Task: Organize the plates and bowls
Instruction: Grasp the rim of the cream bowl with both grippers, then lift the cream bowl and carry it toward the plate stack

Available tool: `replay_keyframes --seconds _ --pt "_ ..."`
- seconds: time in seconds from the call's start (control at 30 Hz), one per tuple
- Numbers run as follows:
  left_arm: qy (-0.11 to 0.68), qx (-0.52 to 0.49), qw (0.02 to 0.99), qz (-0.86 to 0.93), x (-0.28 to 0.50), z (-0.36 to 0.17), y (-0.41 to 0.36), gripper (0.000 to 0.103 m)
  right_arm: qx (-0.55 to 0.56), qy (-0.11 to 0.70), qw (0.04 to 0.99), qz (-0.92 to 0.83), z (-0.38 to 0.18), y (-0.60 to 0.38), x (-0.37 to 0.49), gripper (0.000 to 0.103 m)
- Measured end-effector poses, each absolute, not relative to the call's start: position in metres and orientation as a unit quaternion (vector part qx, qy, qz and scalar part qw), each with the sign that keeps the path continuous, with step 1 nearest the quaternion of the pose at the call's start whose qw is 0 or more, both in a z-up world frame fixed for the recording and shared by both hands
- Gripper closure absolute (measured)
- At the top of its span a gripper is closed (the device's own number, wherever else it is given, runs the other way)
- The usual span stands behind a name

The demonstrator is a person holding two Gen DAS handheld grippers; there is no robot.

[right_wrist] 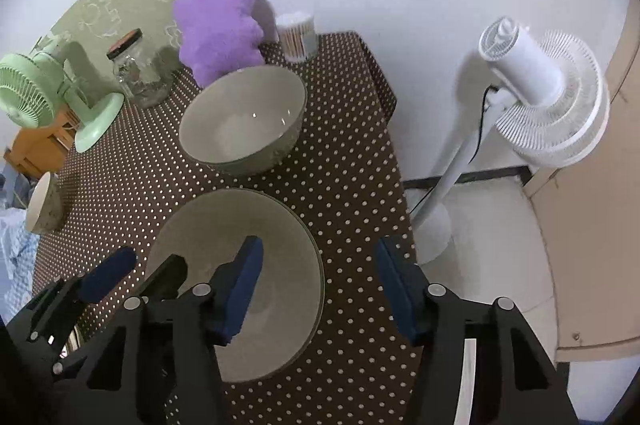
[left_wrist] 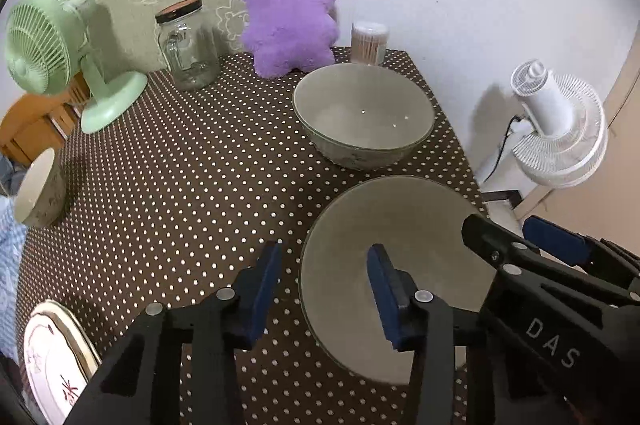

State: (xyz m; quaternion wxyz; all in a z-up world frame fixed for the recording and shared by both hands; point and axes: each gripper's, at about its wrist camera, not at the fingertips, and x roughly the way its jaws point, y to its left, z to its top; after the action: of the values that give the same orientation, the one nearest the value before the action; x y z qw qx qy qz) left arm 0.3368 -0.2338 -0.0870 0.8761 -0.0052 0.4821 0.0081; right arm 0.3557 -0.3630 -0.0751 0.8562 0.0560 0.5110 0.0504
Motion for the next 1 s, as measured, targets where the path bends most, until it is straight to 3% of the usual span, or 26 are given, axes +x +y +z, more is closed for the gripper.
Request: replay_keyframes --seconds 0.13,0.27,0.3,0.37,0.4,0.63,1.0 --pt "0.499 -0.010 0.866 0.020 0.346 -0.098 -0.232 0.065 0.057 0.521 0.850 0.056 -0.088 -0.361 0.364 0.053" --pt "0.508 -0.018 0.861 0.027 0.351 -0.106 -0.228 0.074 0.062 0.532 0.843 0.057 -0.098 -0.359 0.371 0.056" --pt "0.510 -0.023 0.860 0.028 0.353 -0.108 -0.226 0.075 0.061 0.537 0.839 0.058 -0.102 -0.358 0.372 0.059" --pt "0.514 -0.033 0.857 0.026 0.356 -0.111 -0.223 0.075 0.057 0.546 0.833 0.061 -0.108 -0.355 0.374 0.076" --pt "0.516 -0.035 0.856 0.024 0.356 -0.112 -0.223 0.076 0.063 0.550 0.830 0.064 -0.110 -0.355 0.374 0.077" --pt "0.524 -0.042 0.851 0.005 0.356 -0.113 -0.224 0.087 0.076 0.559 0.822 0.075 -0.114 -0.354 0.374 0.084" --pt "0.520 -0.039 0.853 -0.008 0.336 -0.098 -0.215 0.087 0.071 0.558 0.823 0.078 -0.103 -0.351 0.356 0.084"
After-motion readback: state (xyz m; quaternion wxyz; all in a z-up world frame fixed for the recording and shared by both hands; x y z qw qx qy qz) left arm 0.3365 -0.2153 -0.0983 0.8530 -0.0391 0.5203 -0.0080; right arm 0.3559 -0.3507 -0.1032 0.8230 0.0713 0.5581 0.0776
